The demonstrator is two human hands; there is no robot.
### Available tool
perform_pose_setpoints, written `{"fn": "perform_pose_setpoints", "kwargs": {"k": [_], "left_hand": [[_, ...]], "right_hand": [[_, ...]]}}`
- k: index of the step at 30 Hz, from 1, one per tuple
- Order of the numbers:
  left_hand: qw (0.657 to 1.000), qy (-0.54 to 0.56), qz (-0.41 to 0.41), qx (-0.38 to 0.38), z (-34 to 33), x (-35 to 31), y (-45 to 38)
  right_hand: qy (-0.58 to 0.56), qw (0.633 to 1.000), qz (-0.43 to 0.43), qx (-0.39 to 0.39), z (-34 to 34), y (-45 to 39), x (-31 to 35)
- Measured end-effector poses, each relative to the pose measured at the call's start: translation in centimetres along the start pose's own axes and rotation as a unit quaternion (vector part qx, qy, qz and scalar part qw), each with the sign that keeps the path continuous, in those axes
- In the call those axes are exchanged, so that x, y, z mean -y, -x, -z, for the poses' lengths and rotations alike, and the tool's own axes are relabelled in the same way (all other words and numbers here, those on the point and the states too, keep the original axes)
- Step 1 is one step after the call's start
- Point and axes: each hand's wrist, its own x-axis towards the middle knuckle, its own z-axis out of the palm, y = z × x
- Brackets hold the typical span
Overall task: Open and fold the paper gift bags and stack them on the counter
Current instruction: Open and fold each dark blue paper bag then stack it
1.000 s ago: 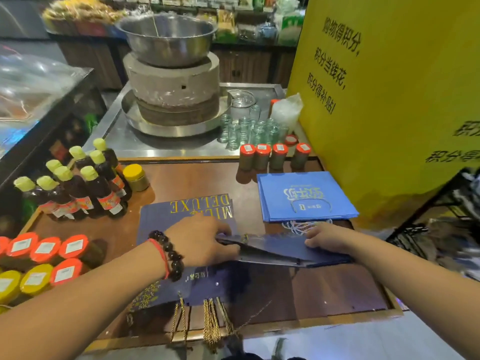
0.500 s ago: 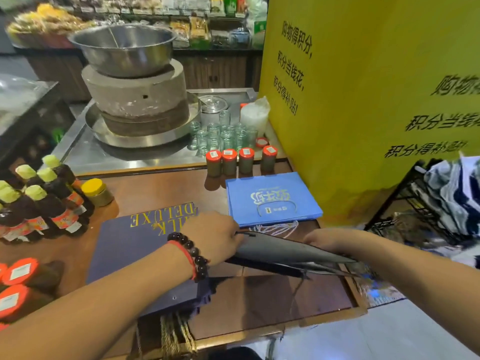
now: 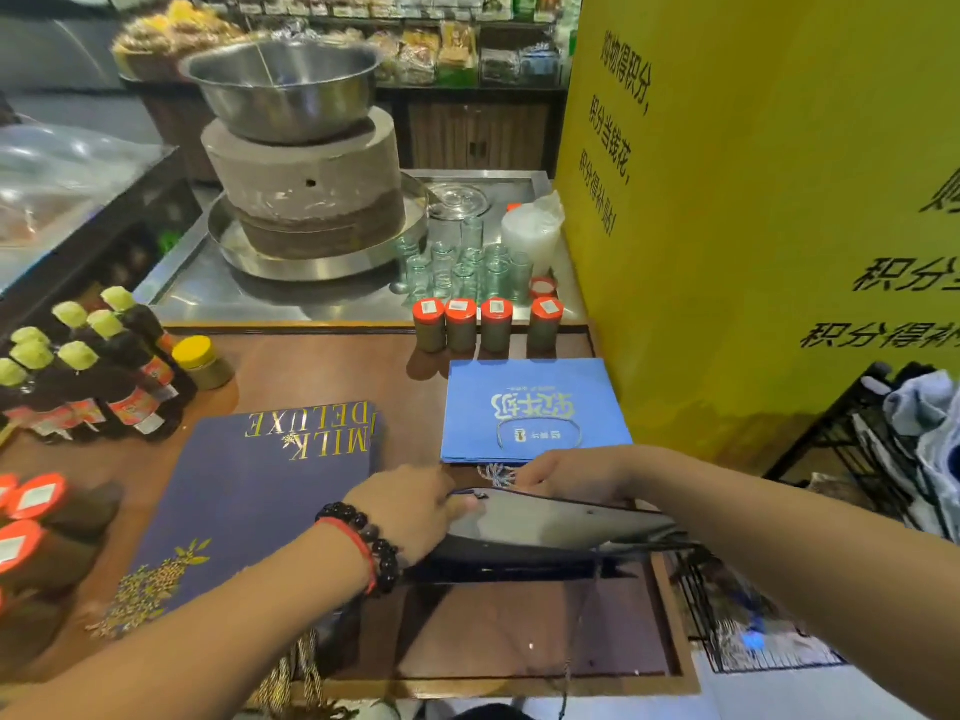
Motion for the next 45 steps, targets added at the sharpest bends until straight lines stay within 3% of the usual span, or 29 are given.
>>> {"fn": "perform_pose_setpoints", "kwargs": {"k": [3, 8, 15, 19, 21, 24, 27, 29, 33, 41, 45], "left_hand": [[0.998, -0.042, 0.038, 0.022, -0.1, 0.3, -0.5], [0.992, -0.117, 0.031, -0.03, 0.4, -0.3, -1.9], [0.989, -0.123, -0.021, -0.074, -0.1, -0.4, -4.3], [0.986, -0.08, -0.115, -0.09, -0.1, -0.5, -5.5], [0.979, -0.069, -0.167, -0.091, 0.1, -1.2, -5.9], [0.956, -0.12, -0.248, -0.1, 0.3, -3.2, -6.9], [0.938, -0.2, -0.267, -0.097, 0.6, -6.1, -7.5], [0.938, -0.2, -0.267, -0.097, 0.7, -7.7, -7.6], [0.961, -0.098, -0.238, -0.097, 0.1, -8.1, -8.3], [0.973, -0.01, -0.211, -0.091, -0.9, -7.3, -8.5], [0.973, 0.005, -0.209, -0.102, -1.2, -7.1, -8.7]], "right_hand": [[0.021, 0.996, 0.006, -0.089, 1.7, 0.6, -1.7], [0.242, 0.96, -0.067, -0.124, 4.6, 2.2, -4.1], [0.253, 0.926, -0.2, -0.197, 6.7, 5.2, -10.4], [0.174, 0.92, -0.263, -0.232, 7.0, 7.1, -13.5], [0.046, 0.926, -0.261, -0.269, 6.8, 7.4, -13.9], [-0.21, 0.905, -0.19, -0.317, 6.3, 6.7, -11.7], [-0.325, 0.891, -0.094, -0.302, 5.9, 5.7, -7.3], [-0.347, 0.893, -0.04, -0.284, 5.5, 5.4, -4.7], [-0.351, 0.904, 0.002, -0.246, 4.5, 5.3, -2.6], [-0.398, 0.891, -0.044, -0.217, 4.1, 4.9, -3.5], [-0.331, 0.917, -0.045, -0.217, 4.2, 5.5, -3.5]]}}
